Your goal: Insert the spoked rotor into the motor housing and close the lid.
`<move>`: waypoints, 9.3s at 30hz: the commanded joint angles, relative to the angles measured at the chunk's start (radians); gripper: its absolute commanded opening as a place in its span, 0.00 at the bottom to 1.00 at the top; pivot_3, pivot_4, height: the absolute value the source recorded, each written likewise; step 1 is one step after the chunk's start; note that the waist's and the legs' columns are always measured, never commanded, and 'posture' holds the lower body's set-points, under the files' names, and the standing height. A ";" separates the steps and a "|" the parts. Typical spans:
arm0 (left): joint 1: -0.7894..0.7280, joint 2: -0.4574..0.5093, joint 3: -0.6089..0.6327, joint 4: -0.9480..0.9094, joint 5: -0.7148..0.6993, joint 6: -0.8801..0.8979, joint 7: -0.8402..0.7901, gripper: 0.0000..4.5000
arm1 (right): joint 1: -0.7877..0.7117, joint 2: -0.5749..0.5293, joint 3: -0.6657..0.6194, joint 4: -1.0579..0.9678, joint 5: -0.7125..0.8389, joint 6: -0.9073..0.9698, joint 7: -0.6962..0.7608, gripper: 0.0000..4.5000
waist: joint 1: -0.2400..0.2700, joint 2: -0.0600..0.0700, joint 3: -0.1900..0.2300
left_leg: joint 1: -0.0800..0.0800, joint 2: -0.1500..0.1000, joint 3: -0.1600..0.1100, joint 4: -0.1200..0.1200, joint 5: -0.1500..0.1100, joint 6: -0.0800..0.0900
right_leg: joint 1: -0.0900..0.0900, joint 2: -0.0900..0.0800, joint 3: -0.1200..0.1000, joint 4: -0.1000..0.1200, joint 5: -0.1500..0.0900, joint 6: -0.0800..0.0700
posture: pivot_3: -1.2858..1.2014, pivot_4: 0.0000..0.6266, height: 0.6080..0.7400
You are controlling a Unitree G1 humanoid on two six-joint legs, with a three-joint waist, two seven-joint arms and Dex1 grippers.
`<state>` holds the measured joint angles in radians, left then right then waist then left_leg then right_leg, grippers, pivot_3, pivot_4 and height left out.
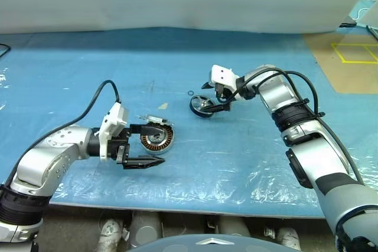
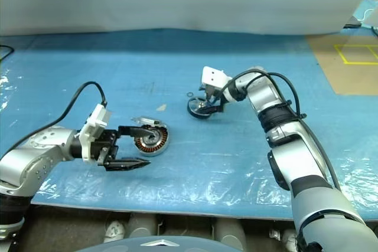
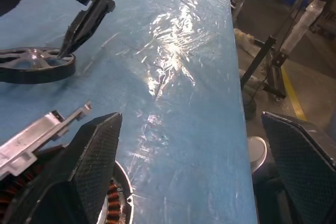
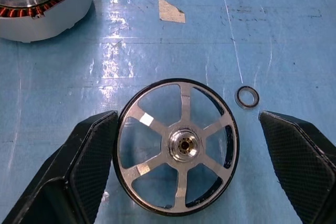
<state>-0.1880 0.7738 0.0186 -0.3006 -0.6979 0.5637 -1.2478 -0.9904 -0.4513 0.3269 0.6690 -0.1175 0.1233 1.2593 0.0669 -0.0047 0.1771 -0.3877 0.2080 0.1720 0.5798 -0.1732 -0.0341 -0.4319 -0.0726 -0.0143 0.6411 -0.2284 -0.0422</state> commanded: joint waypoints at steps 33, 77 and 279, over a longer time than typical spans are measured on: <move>-0.004 0.013 0.020 -0.030 -0.031 0.024 -0.038 0.99 | 0.000 -0.012 -0.009 -0.033 0.014 0.014 -0.085 1.00 | 0.002 0.000 0.000 | 0.000 -0.001 0.000 0.000 0.000 0.000 | 0.001 0.000 0.001 0.000 0.000 0.000 | 0.52 0.24 1.00; 0.035 -0.006 0.013 -0.092 -0.031 0.012 0.044 1.00 | 0.097 0.007 0.043 0.007 -0.074 -0.112 -0.070 0.36 | 0.001 0.000 0.000 | 0.002 0.000 0.000 0.000 0.000 0.000 | 0.001 0.000 0.001 0.000 0.000 0.000 | 0.52 0.24 1.00; 0.089 0.040 0.054 -0.109 -0.025 -0.016 0.002 1.00 | 0.442 0.172 -0.199 -0.657 0.148 0.362 -0.593 0.12 | -0.015 -0.002 -0.003 | 0.008 -0.002 0.001 -0.017 0.000 -0.002 | 0.011 0.000 -0.002 -0.019 -0.001 0.003 | 0.52 0.24 1.00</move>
<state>-0.1035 0.7952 0.0343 -0.3580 -0.6870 0.5400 -1.2387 -0.5492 -0.2574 0.1728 0.1464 -0.0197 0.4480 0.6311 0.0515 -0.0069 0.1740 -0.3793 0.2061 0.1728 0.5625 -0.1731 -0.0359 -0.4213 -0.0727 -0.0160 0.6223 -0.2296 -0.0388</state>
